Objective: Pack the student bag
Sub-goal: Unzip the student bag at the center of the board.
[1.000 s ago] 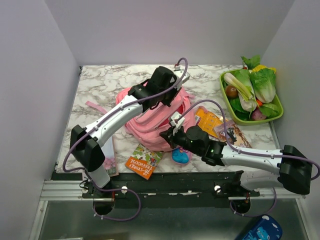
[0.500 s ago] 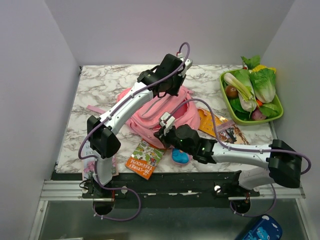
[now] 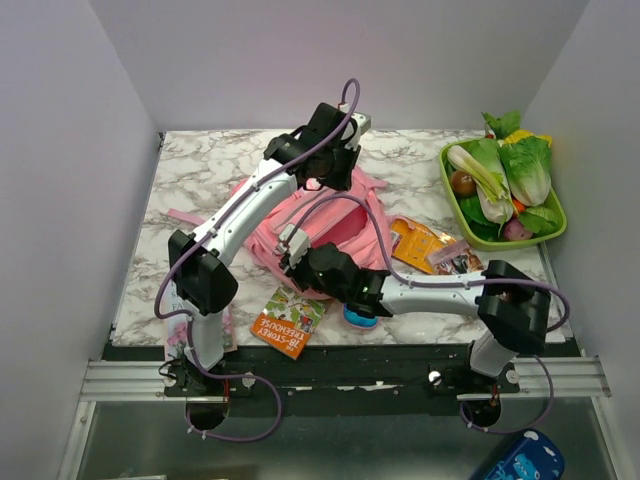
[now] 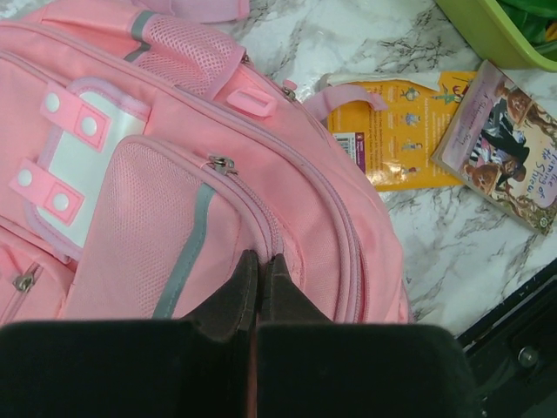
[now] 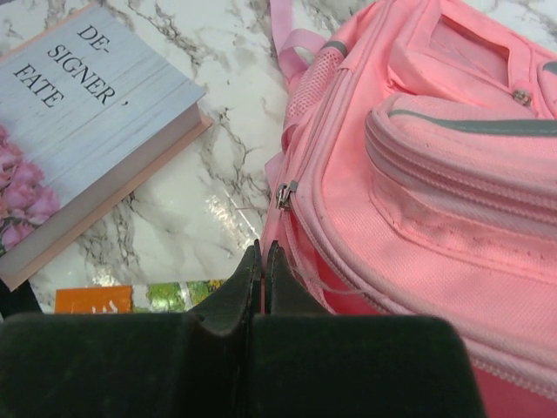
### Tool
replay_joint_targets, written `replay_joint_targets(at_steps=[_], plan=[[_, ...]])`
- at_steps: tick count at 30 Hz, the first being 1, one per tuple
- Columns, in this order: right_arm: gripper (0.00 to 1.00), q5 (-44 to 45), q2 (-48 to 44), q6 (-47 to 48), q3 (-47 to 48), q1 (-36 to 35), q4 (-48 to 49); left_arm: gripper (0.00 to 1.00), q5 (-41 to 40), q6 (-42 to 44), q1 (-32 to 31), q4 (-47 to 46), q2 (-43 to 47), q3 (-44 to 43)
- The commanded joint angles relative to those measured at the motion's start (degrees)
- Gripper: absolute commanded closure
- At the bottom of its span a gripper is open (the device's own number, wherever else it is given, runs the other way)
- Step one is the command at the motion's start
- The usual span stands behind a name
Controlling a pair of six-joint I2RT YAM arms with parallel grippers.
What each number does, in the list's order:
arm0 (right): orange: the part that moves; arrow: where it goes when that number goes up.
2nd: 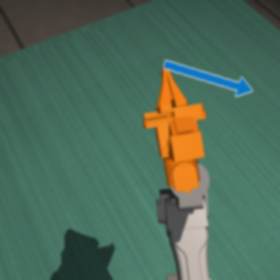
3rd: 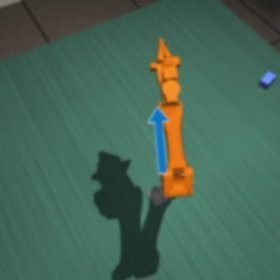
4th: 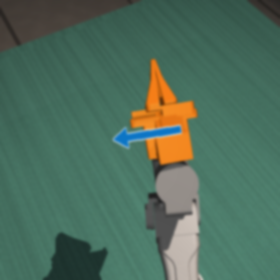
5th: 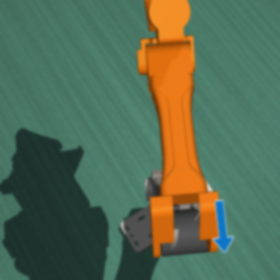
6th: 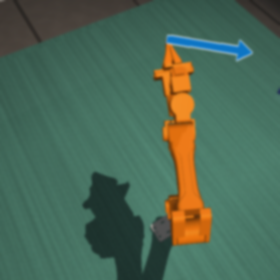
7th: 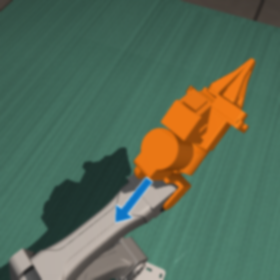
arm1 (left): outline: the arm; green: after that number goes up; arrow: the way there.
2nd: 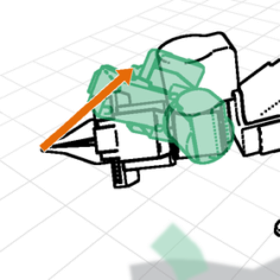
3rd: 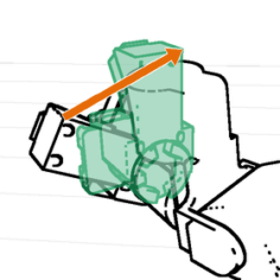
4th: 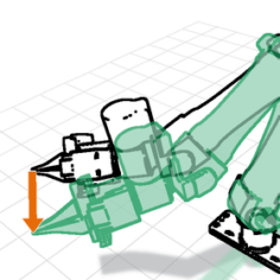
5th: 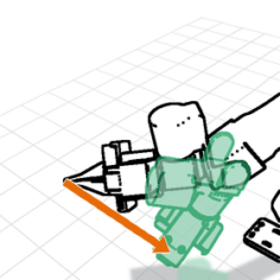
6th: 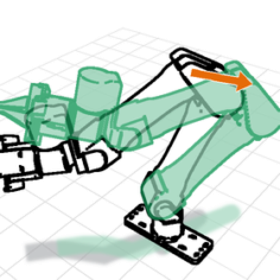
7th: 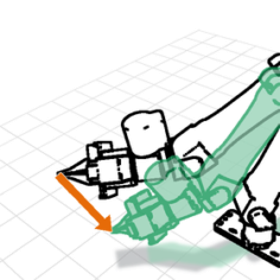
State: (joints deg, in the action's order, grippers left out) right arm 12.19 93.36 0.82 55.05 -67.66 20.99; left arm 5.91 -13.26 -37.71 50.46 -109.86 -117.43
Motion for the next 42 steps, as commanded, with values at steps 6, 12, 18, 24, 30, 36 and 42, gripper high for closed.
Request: replay_joint_targets(at_steps=[6, 12, 18, 24, 30, 36, 42], plan=[[0.98, 1.08, 8.32, 4.71, 8.49, -1.95, 5.46, 1.00, 11.66, -4.32, 0.36, -7.65, 7.99, 1.76], [0.51, 4.16, 5.44, 2.88, 7.36, -1.51, 6.52, 1.00, 11.85, 0.59, 3.60, -4.67, 8.97, 3.52], [0.36, 4.78, -4.57, -3.62, -0.72, -1.07, 4.67, 1.00, 11.14, 4.11, 10.03, -8.86, 8.52, 5.36], [0.33, 7.31, -11.27, -11.01, -8.89, -0.90, 0.81, 1.00, 6.58, 6.92, 11.08, -15.03, 11.51, 8.62], [0.35, 7.94, -9.78, -17.86, -11.98, 3.32, -1.57, 1.00, 6.57, 8.51, 12.14, -17.67, 13.71, 10.98], [0.41, 8.39, -4.87, -17.69, -9.18, 6.13, 2.47, 1.00, 6.58, 9.12, 12.14, -19.61, 17.40, 16.26], [0.52, 5.41, 2.52, -21.82, -2.85, 10.61, -4.55, 1.00, 4.38, 12.29, 13.28, -18.65, 17.58, 13.99]])
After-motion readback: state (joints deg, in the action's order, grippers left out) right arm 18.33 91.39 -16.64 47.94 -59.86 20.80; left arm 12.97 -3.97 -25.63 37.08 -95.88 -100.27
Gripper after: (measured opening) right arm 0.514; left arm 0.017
